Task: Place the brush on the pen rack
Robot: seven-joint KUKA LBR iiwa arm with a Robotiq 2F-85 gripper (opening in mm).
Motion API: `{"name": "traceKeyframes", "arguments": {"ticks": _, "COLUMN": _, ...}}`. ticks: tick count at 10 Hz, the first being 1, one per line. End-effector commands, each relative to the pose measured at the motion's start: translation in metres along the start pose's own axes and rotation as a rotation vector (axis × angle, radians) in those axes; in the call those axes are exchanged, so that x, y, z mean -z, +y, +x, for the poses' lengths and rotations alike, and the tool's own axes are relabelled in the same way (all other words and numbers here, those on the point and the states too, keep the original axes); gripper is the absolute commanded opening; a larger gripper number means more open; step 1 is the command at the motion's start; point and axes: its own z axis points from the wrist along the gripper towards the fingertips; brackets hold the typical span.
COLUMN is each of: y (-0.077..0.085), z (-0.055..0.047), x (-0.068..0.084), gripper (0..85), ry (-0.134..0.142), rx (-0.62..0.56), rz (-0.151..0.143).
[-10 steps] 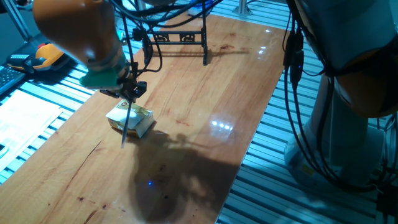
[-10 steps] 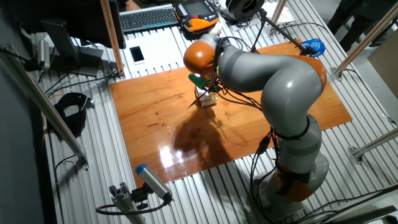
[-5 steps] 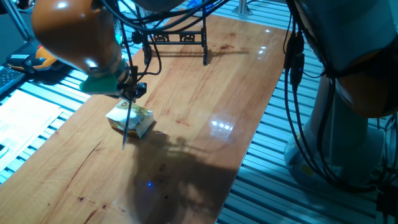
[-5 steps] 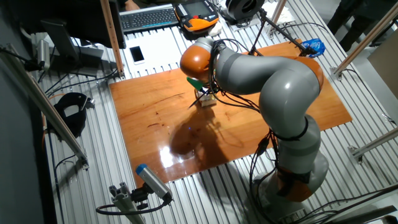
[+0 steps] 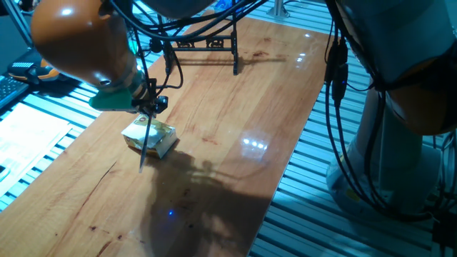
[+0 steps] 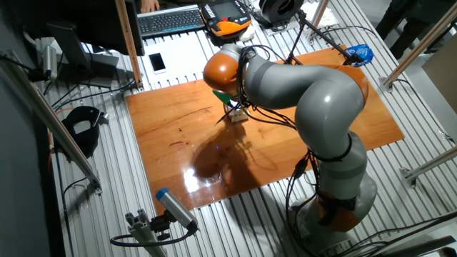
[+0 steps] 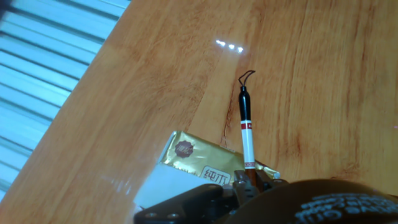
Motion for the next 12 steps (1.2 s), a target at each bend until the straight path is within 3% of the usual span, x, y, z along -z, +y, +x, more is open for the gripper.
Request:
{"name": "traceKeyframes", "arguments": {"ticks": 1, "y": -0.001, "z": -0.001, "x": 0.001, "gripper": 0.0, "ry": -0.003, "rx": 0.003, "rz": 0.002}}
{"name": "traceKeyframes", "arguments": {"ticks": 3, "y": -0.002, "z": -0.006, "x": 0.009, "gripper": 0.0, "ry": -0.026, "rx": 0.010, "rz": 0.008}}
{"name": "traceKeyframes", "arguments": {"ticks": 5, "y": -0.004, "z": -0.022, "x": 0.018, "gripper": 0.0, "ry": -0.038, "rx": 0.029, "rz": 0.017}}
{"name": "traceKeyframes", "arguments": {"ticks": 9, "y": -0.010, "z": -0.059, "x": 0.030, "gripper": 0.0, "ry": -0.051, "rx": 0.070, "rz": 0.018}}
{"name": "traceKeyframes", "arguments": {"ticks": 11, "y": -0.017, "z": -0.081, "x": 0.038, "gripper": 0.0, "ry": -0.038, "rx": 0.087, "rz": 0.009}}
{"name": "traceKeyframes", "arguments": {"ticks": 12, "y": -0.021, "z": -0.092, "x": 0.041, "gripper": 0.0, "ry": -0.046, "rx": 0.097, "rz": 0.008}}
